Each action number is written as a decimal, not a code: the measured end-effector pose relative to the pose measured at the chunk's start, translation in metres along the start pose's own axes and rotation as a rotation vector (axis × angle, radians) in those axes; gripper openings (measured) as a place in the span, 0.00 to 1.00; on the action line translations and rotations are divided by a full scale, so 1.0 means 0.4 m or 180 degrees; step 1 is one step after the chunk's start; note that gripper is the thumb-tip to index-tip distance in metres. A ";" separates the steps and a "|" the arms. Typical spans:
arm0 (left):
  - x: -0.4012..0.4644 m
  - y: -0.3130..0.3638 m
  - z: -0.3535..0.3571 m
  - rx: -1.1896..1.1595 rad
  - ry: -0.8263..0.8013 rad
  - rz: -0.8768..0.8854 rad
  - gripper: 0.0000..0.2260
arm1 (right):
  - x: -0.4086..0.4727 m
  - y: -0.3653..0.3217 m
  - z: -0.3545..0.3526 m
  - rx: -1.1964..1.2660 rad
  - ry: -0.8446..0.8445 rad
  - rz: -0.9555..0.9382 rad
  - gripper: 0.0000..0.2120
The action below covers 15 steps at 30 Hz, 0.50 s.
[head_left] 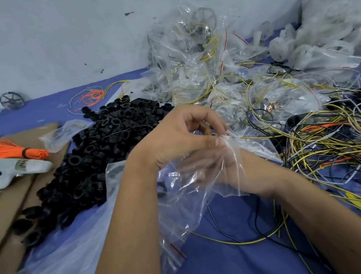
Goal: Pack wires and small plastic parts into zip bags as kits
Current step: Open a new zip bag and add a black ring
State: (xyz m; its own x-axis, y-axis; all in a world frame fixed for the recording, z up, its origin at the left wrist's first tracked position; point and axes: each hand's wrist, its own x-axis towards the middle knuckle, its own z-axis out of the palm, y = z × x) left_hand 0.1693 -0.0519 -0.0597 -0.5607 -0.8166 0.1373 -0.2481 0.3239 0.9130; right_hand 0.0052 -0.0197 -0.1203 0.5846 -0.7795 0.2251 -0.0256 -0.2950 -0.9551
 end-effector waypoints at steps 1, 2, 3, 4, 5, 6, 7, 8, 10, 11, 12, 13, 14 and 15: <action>-0.002 -0.001 -0.001 -0.0035 0.0001 -0.0002 0.06 | -0.002 0.004 -0.002 0.0032 -0.0050 0.0074 0.15; -0.004 -0.003 -0.001 -0.0067 -0.0006 -0.0020 0.06 | -0.006 0.006 -0.004 0.0143 -0.0083 0.0270 0.14; -0.005 -0.006 -0.001 -0.0090 -0.0011 -0.0049 0.06 | -0.012 0.011 -0.006 0.0141 -0.0182 0.0448 0.12; -0.005 -0.011 0.001 -0.0096 -0.0005 -0.0079 0.07 | -0.017 0.016 -0.007 0.0016 -0.0328 0.0592 0.11; -0.004 -0.016 0.005 -0.0096 0.0016 -0.0107 0.09 | -0.014 0.019 -0.006 -0.0176 -0.0285 0.0678 0.16; -0.003 -0.021 0.012 -0.0098 0.0042 -0.0137 0.11 | -0.014 0.012 -0.006 -0.0521 -0.0276 0.0682 0.20; -0.001 -0.027 0.019 -0.0089 0.0078 -0.0159 0.12 | -0.014 0.001 -0.005 -0.0637 -0.0273 0.0642 0.21; 0.002 -0.034 0.026 -0.0081 0.0119 -0.0171 0.13 | -0.011 -0.009 -0.005 -0.0623 -0.0264 0.0540 0.18; 0.007 -0.050 0.039 -0.0129 0.0252 -0.0196 0.13 | -0.001 -0.005 -0.012 -0.0636 0.0151 0.0263 0.07; 0.009 -0.057 0.043 -0.0171 0.0353 -0.0214 0.10 | 0.007 0.012 -0.018 -0.0723 0.0499 0.0248 0.03; 0.010 -0.062 0.045 -0.0195 0.0460 -0.0227 0.07 | 0.014 0.030 -0.028 -0.0781 0.0978 0.0267 0.06; 0.011 -0.066 0.046 -0.0185 0.0553 -0.0242 0.05 | 0.020 0.042 -0.035 -0.0848 0.1461 0.0275 0.07; 0.011 -0.072 0.045 -0.0139 0.0609 -0.0267 0.05 | 0.021 0.054 -0.046 -0.0987 0.1927 0.0239 0.06; 0.012 -0.080 0.045 -0.0083 0.0617 -0.0299 0.05 | 0.019 0.057 -0.057 -0.1299 0.2331 0.0199 0.06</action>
State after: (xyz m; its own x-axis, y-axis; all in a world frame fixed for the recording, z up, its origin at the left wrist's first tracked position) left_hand 0.1602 -0.0577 -0.0951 -0.3730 -0.9200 0.1202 -0.2701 0.2316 0.9346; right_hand -0.0096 -0.0450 -0.1360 -0.0982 -0.9212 0.3765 -0.4140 -0.3062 -0.8572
